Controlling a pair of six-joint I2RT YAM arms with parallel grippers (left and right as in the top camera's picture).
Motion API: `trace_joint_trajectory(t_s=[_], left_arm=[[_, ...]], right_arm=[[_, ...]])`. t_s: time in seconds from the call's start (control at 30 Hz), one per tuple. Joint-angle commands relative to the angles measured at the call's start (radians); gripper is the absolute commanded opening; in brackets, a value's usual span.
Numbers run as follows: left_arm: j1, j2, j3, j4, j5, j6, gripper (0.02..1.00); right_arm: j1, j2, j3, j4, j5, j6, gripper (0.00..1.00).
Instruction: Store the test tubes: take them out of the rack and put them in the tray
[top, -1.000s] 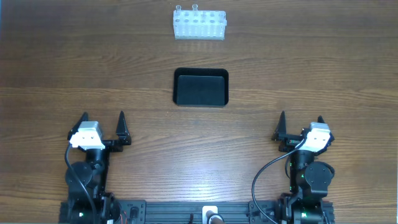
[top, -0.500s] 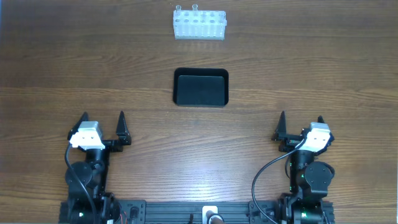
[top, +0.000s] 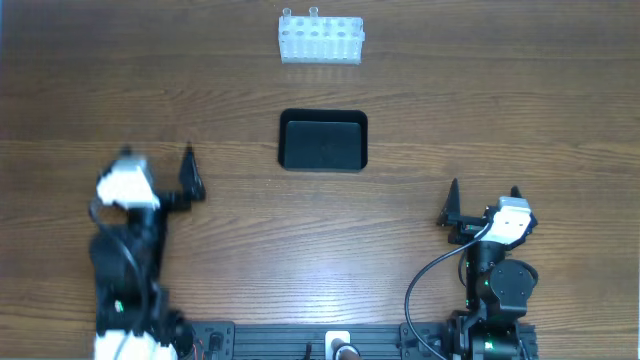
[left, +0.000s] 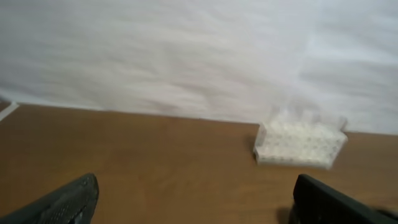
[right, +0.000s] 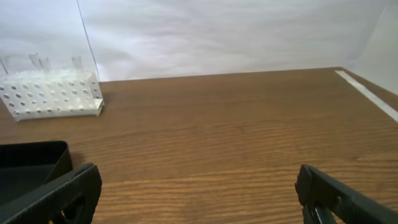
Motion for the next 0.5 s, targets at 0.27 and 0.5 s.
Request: trace_joint_trajectory(t_s=[0.27,0.5], left_arm=[[-0.168,0.906,0.816,-0.139,-0.041,0.012,0.998],[-0.296,1.250,1.176,-0.335,-0.155,-0.047,0.998]], right_arm=[[-0.003,-0.010,-0.008,0.000,-0.001,-0.002,0.993],[-0.003,-0.010,-0.008,0.000,-0.001,-0.002,0.993]])
